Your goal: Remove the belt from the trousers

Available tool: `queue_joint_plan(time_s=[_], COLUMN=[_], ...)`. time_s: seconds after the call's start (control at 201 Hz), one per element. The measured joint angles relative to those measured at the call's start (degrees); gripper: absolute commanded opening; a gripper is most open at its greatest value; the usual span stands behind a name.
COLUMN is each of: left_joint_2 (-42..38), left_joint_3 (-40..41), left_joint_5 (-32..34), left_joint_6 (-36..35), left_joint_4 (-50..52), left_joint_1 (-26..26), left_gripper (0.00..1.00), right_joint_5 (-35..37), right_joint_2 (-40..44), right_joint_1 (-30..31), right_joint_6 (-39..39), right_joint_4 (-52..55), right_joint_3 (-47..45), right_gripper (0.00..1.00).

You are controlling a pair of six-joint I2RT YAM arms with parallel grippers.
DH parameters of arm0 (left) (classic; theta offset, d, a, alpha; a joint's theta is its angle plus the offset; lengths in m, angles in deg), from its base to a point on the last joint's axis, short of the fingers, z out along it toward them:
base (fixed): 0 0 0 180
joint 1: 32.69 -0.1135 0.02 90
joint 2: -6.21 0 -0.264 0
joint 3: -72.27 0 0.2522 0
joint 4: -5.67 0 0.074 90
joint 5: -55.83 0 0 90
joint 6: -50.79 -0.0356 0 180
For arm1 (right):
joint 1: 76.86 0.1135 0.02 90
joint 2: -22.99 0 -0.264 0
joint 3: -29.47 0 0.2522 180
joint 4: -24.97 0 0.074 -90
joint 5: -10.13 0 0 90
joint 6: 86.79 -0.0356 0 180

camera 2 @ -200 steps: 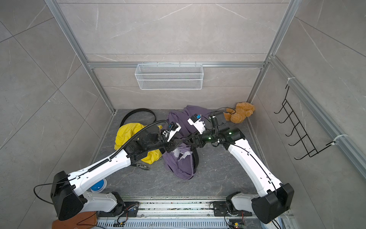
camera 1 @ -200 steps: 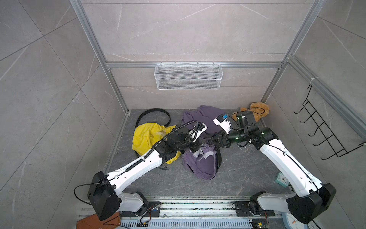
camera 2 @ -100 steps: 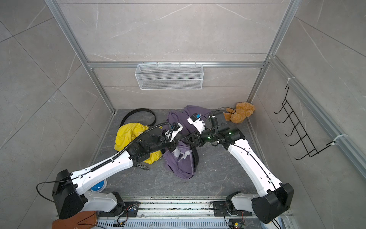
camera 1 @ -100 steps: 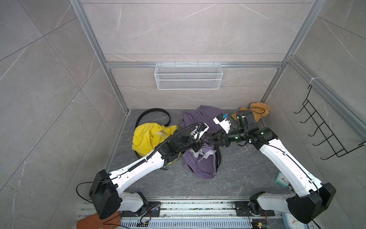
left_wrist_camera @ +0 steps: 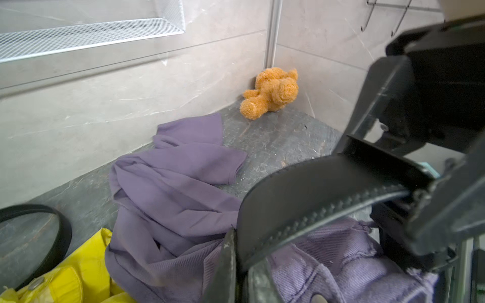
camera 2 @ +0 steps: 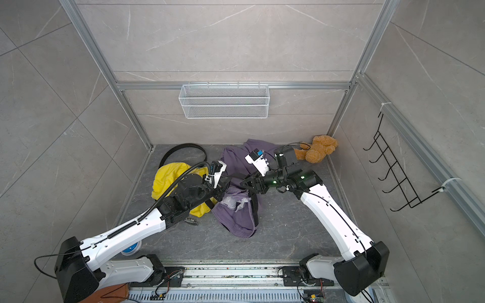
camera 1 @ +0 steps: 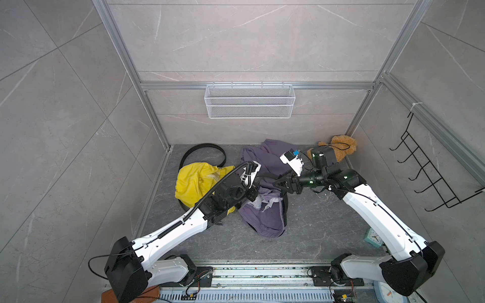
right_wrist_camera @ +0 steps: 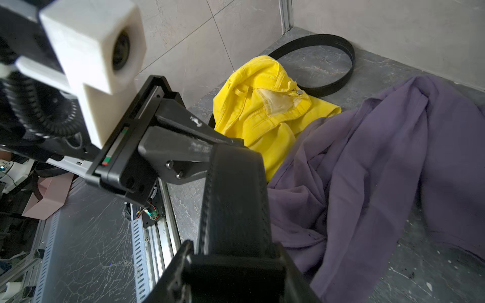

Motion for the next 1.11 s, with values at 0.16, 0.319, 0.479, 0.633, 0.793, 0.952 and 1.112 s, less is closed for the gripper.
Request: queue_joint_plan(time_s=[0.16, 0.319, 0.479, 0.633, 0.793, 0.952, 1.112], left_joint_2=[-3.1, -5.9, -7.9, -9.6, -11.0, -10.8, -6.0], left_joint_3=[3.0, 5.2, 5.9, 7.0, 7.7, 7.5, 2.4], left_joint_5=[0.3, -0.5, -0.3, -2.4, -4.7, -6.8, -7.7], left_joint_6=[4.7, 9.9, 15.2, 19.9, 23.7, 23.9, 19.7], left_joint_4=[-1.3, -2.0, -1.0, -0.5, -0.1, 0.7, 3.3], left_joint_1=[-0.9, -2.2, -4.5, -5.6, -6.6, -7.1, -7.1], left_gripper=[0.0, 0.0, 0.0, 0.0, 0.0, 0.0, 0.21], right_joint_5=[-0.7, -1.3, -1.4, -1.7, -2.2, -2.1, -2.1], right_joint_2=[0.0, 0.0, -0.1, -0.1, -0.1, -0.1, -0.1], right_joint_1=[0.6, 1.3, 1.4, 2.0, 2.4, 2.4, 1.8], right_joint_6=[-0.2, -0.3, -0.4, -0.4, -0.4, -0.4, -0.2], right_joint_4=[-1.3, -2.5, -3.0, -3.6, -3.8, -3.6, -2.0], right_joint_3=[-0.3, -0.5, -0.6, -0.6, -0.6, -0.6, -0.6], right_gripper=[0.0, 0.0, 0.0, 0.0, 0.0, 0.0, 0.0])
